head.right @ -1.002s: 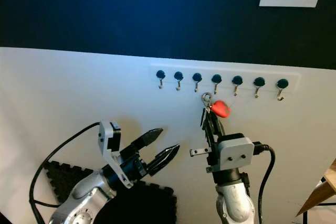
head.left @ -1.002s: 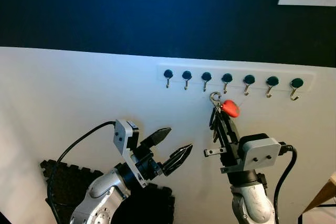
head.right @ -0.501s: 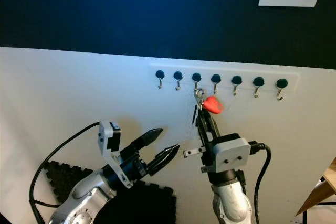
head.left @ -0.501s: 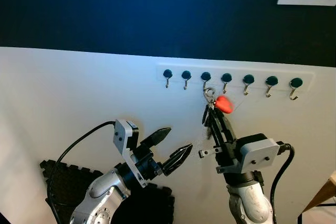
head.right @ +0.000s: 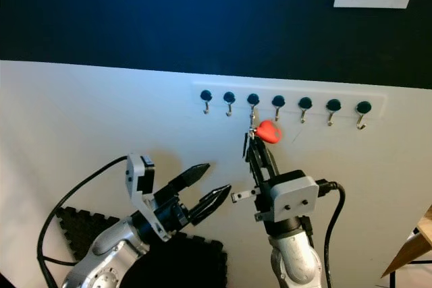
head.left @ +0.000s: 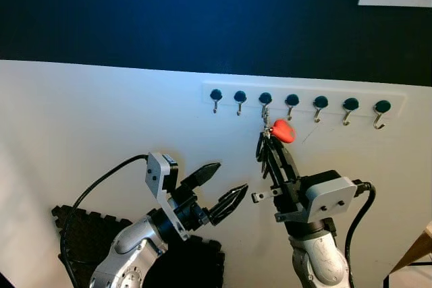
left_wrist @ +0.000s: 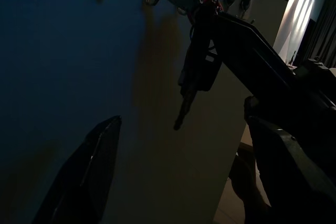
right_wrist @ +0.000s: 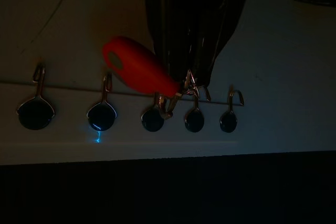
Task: Hang keys on a hook
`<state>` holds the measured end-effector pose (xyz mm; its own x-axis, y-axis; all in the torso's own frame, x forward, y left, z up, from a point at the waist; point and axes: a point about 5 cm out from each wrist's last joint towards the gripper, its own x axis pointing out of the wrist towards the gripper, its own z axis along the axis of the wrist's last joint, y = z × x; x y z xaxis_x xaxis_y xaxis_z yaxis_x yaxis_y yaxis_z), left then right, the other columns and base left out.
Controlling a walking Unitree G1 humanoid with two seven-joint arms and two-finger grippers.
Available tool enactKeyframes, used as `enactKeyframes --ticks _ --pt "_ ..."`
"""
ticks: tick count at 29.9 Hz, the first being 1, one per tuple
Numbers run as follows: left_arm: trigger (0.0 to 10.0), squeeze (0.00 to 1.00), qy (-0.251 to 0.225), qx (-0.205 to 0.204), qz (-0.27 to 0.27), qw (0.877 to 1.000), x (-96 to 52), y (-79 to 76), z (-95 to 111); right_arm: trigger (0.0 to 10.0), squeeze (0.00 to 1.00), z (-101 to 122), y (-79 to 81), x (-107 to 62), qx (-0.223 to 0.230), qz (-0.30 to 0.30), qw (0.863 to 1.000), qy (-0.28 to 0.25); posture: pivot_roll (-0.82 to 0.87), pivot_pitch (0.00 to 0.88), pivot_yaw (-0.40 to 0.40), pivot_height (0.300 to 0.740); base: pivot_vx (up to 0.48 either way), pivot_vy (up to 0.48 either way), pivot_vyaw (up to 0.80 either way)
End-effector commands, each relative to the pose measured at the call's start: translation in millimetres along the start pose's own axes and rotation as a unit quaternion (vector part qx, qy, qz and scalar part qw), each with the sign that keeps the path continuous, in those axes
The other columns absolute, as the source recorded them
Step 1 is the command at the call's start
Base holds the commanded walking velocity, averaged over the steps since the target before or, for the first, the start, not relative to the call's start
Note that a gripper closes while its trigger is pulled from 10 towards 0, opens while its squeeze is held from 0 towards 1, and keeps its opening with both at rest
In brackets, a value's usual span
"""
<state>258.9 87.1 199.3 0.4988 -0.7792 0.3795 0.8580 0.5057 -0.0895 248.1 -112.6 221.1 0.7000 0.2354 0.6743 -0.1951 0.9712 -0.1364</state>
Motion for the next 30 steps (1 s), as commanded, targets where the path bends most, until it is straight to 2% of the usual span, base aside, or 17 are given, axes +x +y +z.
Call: enactKeyframes --ticks 1,15,30 --pt "10.0 0.0 0.007 0.002 -0.003 1.0 -1.3 0.8 1.2 10.0 0.0 1.5 -1.3 0.5 0.003 -0.009 1.0 -0.003 0.05 0.05 0.041 0.74 0.0 0.0 0.0" --pt "10.0 0.0 0.009 0.004 -0.003 1.0 -2.0 1.0 0.6 10.0 0.0 -6.1 -5.9 0.0 0.002 -0.023 1.0 0.02 0.05 0.04 0.042 0.74 0.0 0.0 0.0" --pt "10.0 0.0 0.006 0.006 0.003 1.0 -2.4 2.5 1.7 10.0 0.0 -1.7 -1.7 6.5 -0.021 0.014 1.0 0.006 0.05 0.042 0.041 0.74 0.0 0.0 0.0"
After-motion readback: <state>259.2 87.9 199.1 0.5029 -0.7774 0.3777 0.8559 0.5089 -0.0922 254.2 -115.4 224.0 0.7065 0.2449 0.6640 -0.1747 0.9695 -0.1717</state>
